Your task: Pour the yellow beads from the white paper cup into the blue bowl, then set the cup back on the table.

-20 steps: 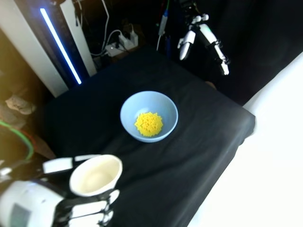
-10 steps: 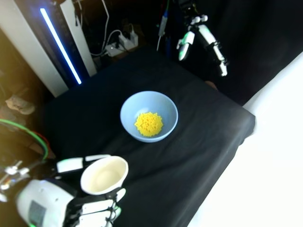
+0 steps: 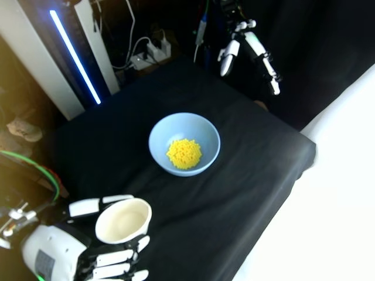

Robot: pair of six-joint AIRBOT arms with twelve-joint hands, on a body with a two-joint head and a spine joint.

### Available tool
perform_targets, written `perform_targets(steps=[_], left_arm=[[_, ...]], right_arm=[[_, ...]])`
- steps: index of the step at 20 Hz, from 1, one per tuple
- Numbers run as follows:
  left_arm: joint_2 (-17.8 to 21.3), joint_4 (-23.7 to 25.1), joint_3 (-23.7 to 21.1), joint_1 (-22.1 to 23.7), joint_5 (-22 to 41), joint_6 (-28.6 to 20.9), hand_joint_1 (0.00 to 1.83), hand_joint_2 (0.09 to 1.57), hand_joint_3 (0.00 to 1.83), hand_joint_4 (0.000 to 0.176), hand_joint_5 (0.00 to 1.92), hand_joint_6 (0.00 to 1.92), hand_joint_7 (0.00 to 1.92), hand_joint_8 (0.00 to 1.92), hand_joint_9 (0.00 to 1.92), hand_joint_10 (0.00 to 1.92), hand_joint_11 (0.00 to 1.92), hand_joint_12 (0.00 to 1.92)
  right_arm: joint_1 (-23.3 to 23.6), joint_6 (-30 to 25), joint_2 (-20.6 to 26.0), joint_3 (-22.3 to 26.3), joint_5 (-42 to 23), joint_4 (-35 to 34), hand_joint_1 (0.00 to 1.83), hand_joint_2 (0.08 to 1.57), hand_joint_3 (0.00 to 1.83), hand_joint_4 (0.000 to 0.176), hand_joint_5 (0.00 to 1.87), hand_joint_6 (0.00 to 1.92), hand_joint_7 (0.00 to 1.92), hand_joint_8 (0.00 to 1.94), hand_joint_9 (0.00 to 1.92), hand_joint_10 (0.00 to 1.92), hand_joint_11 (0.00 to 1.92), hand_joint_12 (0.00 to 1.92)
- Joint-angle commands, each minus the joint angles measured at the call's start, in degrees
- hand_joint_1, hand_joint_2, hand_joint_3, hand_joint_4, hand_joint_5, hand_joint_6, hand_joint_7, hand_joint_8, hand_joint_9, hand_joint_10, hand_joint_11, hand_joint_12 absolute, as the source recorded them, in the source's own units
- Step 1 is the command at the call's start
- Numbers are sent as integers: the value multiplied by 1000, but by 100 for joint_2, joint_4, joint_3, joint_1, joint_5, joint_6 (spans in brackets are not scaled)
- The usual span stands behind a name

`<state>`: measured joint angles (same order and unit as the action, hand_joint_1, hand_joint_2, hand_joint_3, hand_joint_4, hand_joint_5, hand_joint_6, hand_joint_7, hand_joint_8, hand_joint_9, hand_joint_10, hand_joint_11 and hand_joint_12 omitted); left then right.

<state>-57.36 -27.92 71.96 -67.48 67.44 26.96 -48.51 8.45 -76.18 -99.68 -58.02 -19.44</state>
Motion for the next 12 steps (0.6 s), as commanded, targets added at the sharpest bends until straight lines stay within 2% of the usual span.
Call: perform_targets(steps=[1, 2, 3, 4, 5, 6, 9, 12], left_arm=[[11, -77, 27, 11, 715, -72, 554, 814, 0, 29, 125, 0, 146, 2, 87, 4, 0, 275], [11, -75, 26, 11, 710, -72, 537, 817, 0, 39, 137, 2, 179, 7, 112, 9, 0, 298], [11, -74, 26, 11, 708, -72, 537, 817, 0, 39, 137, 2, 179, 7, 112, 9, 0, 298], [11, -73, 26, 10, 707, -72, 532, 804, 0, 59, 144, 2, 184, 4, 123, 7, 0, 315], [11, -70, 26, 10, 707, -72, 548, 809, 0, 54, 145, 2, 188, 4, 122, 5, 0, 313], [11, -69, 26, 11, 708, -72, 554, 815, 3, 50, 143, 1, 191, 5, 124, 5, 0, 311], [11, -69, 21, 7, 709, -74, 556, 824, 1, 60, 148, 1, 201, 1, 126, 3, 0, 293], [10, -69, 22, 4, 706, -73, 552, 816, 0, 44, 120, 1, 139, 0, 81, 1, 0, 279]], right_arm=[[-29, 18, 47, -49, -474, -57, 1234, 1098, 1, 0, 1170, 687, 877, 1087, 662, 171, 0, 1246], [-29, 16, 47, -49, -474, -39, 937, 907, 0, 115, 786, 64, 853, 139, 609, 36, 0, 785], [-29, 16, 45, -49, -474, -27, 937, 907, 0, 115, 786, 64, 853, 139, 609, 36, 0, 785], [-29, 16, 39, -49, -473, -4, 907, 774, 0, 152, 469, 2, 618, 7, 339, 7, 0, 322], [-29, 16, 37, -49, -473, 2, 955, 746, 0, 171, 275, 0, 448, 1, 195, 4, 0, 102], [-29, 15, 34, -49, -473, 8, 984, 745, 0, 175, 199, 0, 382, 0, 150, 0, 0, 57], [-29, -11, 39, -31, -473, 46, 941, 697, 0, 176, 69, 0, 262, 0, 99, 0, 2, 3], [-29, -24, 55, -22, -474, 55, 909, 626, 0, 176, 0, 0, 154, 0, 43, 0, 0, 0]])
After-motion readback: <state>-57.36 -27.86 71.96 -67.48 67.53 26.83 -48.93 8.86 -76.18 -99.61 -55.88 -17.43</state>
